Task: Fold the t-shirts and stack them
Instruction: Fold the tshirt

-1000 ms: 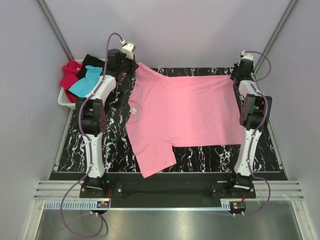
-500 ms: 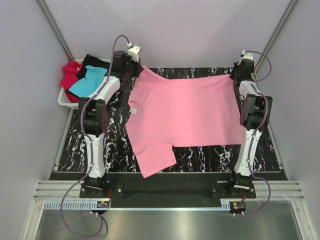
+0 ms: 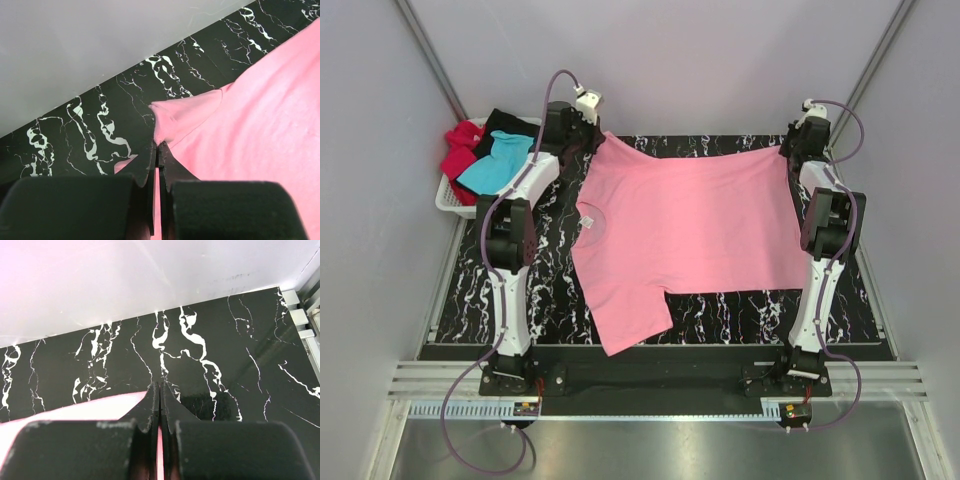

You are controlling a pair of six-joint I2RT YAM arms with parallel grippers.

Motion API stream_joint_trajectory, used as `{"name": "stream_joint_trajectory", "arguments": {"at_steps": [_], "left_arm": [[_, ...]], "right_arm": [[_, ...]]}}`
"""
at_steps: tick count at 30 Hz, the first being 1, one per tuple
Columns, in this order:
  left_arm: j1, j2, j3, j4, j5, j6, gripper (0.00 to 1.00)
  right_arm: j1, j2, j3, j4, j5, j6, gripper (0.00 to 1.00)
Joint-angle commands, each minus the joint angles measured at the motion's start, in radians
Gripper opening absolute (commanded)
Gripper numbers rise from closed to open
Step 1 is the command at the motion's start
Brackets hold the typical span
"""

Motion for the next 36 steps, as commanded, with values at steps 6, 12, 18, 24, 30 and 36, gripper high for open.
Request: {"name": "stream_joint_trajectory", "arguments": {"at_steps": [6, 12, 18, 24, 30, 36], "left_arm": [[0.018, -0.082, -0.022, 0.007, 0.088, 0.048, 0.0], [0.037, -0.142, -0.099, 0.001, 0.097, 0.081, 0.0], [0.038, -0.189, -0.154, -0.005, 0.105, 0.101, 0.0], [0.038, -0.246, -0.218, -0.028, 0.099, 0.14, 0.0], [0.038, -0.291, -0.275, -0.042, 0.096, 0.16, 0.0], [0.038, -0.353, -0.361, -0.04, 0.099, 0.174, 0.0]], "right_arm": [[-0.033, -0.085, -0.03, 0.034, -0.085, -0.01, 0.0], [-0.056, -0.126, -0.087, 0.053, -0.07, -0.034, 0.0], [-0.075, -0.135, -0.09, 0.06, -0.096, -0.03, 0.0], [-0.078, -0.149, -0.119, 0.069, -0.104, -0.028, 0.0], [-0.078, -0.183, -0.173, 0.082, -0.101, -0.037, 0.0], [-0.079, -0.217, -0.228, 0.103, -0.098, -0.053, 0.0]]}}
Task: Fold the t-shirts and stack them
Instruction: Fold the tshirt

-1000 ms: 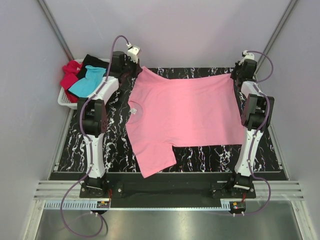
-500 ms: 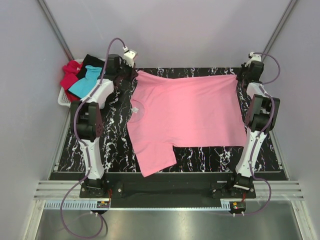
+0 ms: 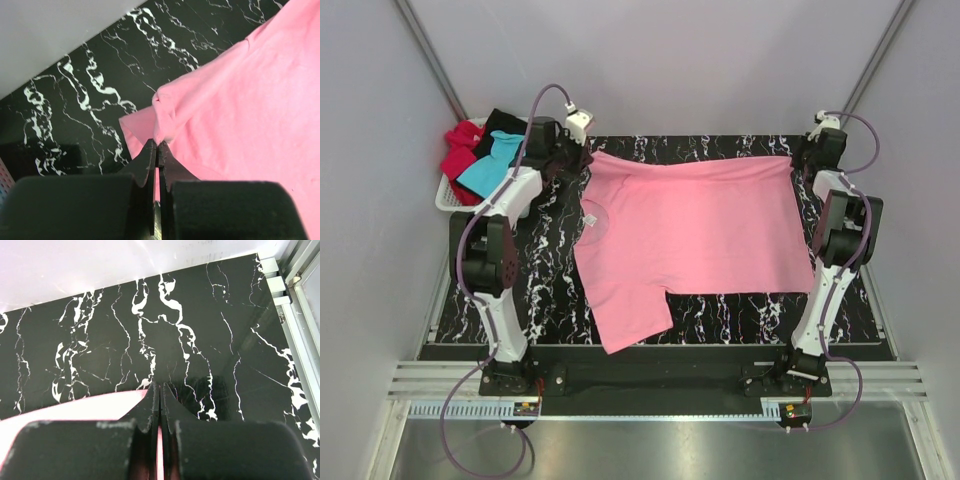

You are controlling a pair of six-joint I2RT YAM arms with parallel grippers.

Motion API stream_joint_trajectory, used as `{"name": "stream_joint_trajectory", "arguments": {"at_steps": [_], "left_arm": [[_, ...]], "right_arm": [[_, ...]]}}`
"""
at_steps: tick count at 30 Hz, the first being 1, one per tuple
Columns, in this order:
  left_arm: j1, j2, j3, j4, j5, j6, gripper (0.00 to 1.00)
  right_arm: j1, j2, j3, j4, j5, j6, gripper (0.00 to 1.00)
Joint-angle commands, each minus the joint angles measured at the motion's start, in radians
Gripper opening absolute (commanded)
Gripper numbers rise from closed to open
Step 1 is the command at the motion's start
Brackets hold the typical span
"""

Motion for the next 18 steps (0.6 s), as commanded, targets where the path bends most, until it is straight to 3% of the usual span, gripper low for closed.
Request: {"name": "stream_joint_trajectory", "arguments": {"at_steps": [1, 18], "left_arm": [[0.004, -0.093, -0.053, 0.027, 0.026, 0.031, 0.0], [-0.021, -0.279, -0.298, 0.001, 0.011, 0.099, 0.0]], "right_arm": [[-0.008, -0.099, -0.021, 0.069, -0.003, -0.023, 0.0], [-0.015, -0.16, -0.15, 0.09, 0.017, -0.071, 0.0]]}}
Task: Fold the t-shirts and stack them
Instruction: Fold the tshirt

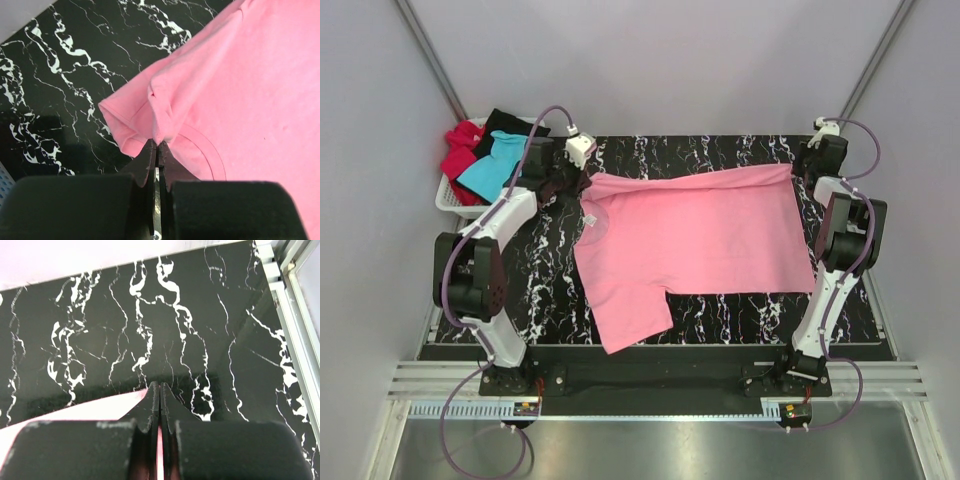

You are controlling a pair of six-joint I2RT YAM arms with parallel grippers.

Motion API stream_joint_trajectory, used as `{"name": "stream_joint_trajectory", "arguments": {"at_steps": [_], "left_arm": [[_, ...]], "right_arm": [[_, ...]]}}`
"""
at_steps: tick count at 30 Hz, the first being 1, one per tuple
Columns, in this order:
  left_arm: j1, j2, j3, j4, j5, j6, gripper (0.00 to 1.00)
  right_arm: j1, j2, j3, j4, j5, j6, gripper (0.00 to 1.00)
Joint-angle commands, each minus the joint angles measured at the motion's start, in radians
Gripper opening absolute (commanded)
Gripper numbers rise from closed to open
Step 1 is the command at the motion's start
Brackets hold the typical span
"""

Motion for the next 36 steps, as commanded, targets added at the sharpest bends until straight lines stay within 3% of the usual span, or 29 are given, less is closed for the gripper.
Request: {"name": "stream_joint_trajectory", "arguments": {"at_steps": [1, 18, 36], "left_arm": [[-0.003, -0.07, -0.028, 0.02, 0.005, 0.038, 0.0], [-0.003, -0.136, -0.118, -0.03, -0.046, 0.104, 0.0], [-0.003, -0.128, -0.063, -0.013, -0.047, 0.086, 0.0]], "right_arm": [[-0.011, -0.073, -0.01, 0.047, 0.022, -0.028, 0.0], [-0.02, -0.122, -0.078, 0.037, 0.03, -0.044, 0.0], [-0.021, -0.155, -0.118, 0.057, 0.036, -0.037, 0.0]]}}
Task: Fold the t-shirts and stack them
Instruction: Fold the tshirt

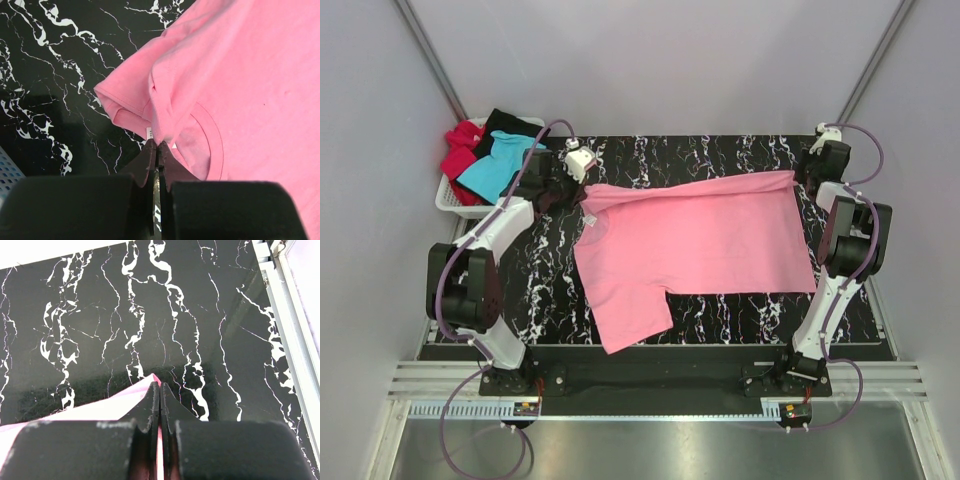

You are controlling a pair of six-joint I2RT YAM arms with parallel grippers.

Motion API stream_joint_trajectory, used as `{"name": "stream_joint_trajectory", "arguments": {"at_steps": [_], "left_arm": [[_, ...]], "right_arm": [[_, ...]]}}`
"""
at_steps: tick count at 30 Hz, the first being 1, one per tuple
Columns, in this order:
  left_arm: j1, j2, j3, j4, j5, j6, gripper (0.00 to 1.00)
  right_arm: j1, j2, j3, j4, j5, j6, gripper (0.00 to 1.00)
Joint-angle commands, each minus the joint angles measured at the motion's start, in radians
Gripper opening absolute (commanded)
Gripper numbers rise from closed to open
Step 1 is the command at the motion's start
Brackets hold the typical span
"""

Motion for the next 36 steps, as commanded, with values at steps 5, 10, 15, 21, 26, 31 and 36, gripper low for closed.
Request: {"name": "stream_joint_trajectory", "arguments": {"at_steps": [5, 10, 15, 21, 26, 31, 36], "left_arm": [[0.001, -0.019, 0.067, 0.071, -0.048, -0.023, 0.0], [0.001, 0.041, 0.147, 0.108, -0.091, -0.024, 0.0], [0.001, 0.087, 0.227, 0.095, -0.083, -0.008, 0.0], [0.001, 0.118, 0.277, 0.084, -0.063, -0.018, 0.0], [0.001, 0.129, 0.293, 0.085, -0.06, -0.029, 0.0], [0.001, 0.11, 0.274, 0.082, -0.063, -0.02, 0.0], [0.001, 0.09, 0.236, 0.084, -0.065, -0.02, 0.0]], "right_arm": [[-0.009, -0.059, 0.016, 0.055, 0.022, 0.003, 0.0], [-0.009, -0.025, 0.085, 0.038, -0.007, 0.02, 0.0], [-0.009, 0.008, 0.136, 0.018, -0.056, 0.025, 0.0], [-0.011, 0.039, 0.171, 0.018, -0.053, 0.025, 0.0], [-0.011, 0.051, 0.174, 0.035, -0.033, 0.052, 0.0], [-0.011, 0.05, 0.171, 0.038, -0.032, 0.055, 0.0], [-0.014, 0.03, 0.154, 0.04, -0.033, 0.06, 0.0]]}}
